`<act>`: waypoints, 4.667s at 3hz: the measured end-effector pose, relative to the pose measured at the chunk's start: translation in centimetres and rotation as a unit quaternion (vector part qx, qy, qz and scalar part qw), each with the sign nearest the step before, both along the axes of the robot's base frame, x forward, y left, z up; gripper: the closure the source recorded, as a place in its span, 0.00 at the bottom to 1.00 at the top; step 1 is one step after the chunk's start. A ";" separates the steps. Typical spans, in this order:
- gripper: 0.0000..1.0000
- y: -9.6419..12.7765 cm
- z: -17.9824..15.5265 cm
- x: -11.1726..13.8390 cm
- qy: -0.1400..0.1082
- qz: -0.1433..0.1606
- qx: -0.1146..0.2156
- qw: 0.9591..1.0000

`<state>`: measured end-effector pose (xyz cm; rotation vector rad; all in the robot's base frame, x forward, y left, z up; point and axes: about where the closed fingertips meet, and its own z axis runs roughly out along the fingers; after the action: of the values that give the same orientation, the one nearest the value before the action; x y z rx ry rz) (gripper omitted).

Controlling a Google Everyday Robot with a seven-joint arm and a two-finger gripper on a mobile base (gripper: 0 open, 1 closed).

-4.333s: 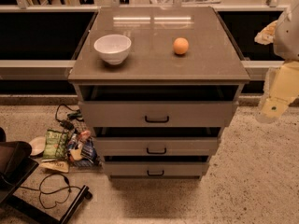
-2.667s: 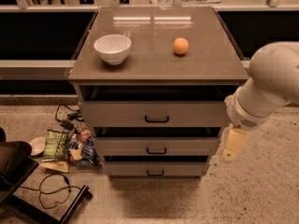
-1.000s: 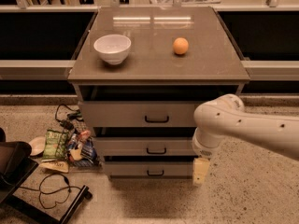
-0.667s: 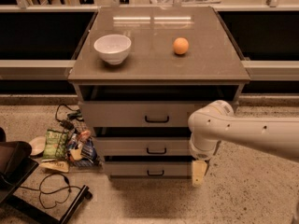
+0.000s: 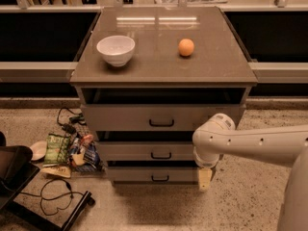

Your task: Open middle drawer

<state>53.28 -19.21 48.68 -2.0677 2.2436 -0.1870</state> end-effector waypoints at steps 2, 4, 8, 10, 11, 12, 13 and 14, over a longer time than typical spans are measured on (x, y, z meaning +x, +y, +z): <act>0.00 -0.2 -2.1 3.9 -0.044 0.016 0.032 0.998; 0.04 0.1 -5.2 6.9 -0.060 0.014 0.062 0.996; 0.96 0.5 -4.0 4.2 -0.057 -0.014 0.053 0.997; 0.03 0.3 -4.2 3.6 -0.052 -0.019 0.051 0.997; 0.25 -0.1 -5.8 1.4 -0.011 -0.041 0.055 0.998; 0.56 -0.8 -5.3 -3.8 0.037 -0.085 0.045 0.995; 0.79 -0.8 -5.3 -3.8 0.037 -0.085 0.045 0.995; 0.76 -0.8 -5.4 -3.9 0.039 -0.084 0.045 0.995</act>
Offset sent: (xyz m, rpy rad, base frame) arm 0.0640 0.0000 -0.0303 0.1027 -0.1356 0.0475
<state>49.36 -20.01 43.27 -1.8726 2.4247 -0.0170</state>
